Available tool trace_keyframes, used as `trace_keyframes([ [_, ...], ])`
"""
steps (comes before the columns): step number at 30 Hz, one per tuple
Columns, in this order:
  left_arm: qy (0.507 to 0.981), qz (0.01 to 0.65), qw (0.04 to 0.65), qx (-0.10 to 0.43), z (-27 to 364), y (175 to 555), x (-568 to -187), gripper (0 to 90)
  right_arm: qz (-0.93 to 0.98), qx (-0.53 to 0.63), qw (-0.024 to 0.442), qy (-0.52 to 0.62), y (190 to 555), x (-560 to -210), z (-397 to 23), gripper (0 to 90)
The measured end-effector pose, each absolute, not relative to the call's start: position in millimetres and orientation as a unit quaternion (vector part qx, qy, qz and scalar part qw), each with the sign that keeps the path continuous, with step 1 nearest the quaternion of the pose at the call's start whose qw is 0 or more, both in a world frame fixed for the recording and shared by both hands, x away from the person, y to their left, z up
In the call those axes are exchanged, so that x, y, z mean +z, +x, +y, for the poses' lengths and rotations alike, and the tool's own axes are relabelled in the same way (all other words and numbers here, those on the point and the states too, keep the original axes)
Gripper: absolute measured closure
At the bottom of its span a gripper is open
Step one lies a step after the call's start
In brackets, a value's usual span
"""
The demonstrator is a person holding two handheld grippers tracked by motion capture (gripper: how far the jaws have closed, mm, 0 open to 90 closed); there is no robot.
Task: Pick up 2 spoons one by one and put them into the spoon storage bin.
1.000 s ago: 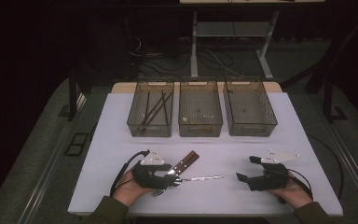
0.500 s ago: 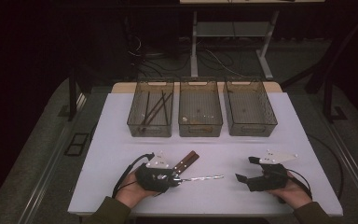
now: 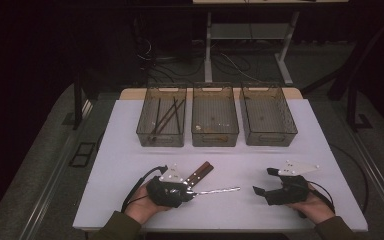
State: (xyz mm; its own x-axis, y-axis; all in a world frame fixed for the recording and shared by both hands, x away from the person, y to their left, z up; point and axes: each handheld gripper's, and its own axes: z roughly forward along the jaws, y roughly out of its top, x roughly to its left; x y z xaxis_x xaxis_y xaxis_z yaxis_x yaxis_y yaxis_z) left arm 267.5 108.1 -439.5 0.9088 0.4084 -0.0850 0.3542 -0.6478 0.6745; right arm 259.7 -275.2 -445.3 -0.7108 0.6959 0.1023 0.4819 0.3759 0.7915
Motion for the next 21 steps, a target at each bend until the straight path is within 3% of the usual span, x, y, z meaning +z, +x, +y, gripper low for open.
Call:
trace_keyframes([
  [21,0.919,0.176,0.351,0.034,89.8,259.0,-443.3,58.0,0.821,0.426,0.125,0.358,259.8,-445.6,-275.1,14.6],
])
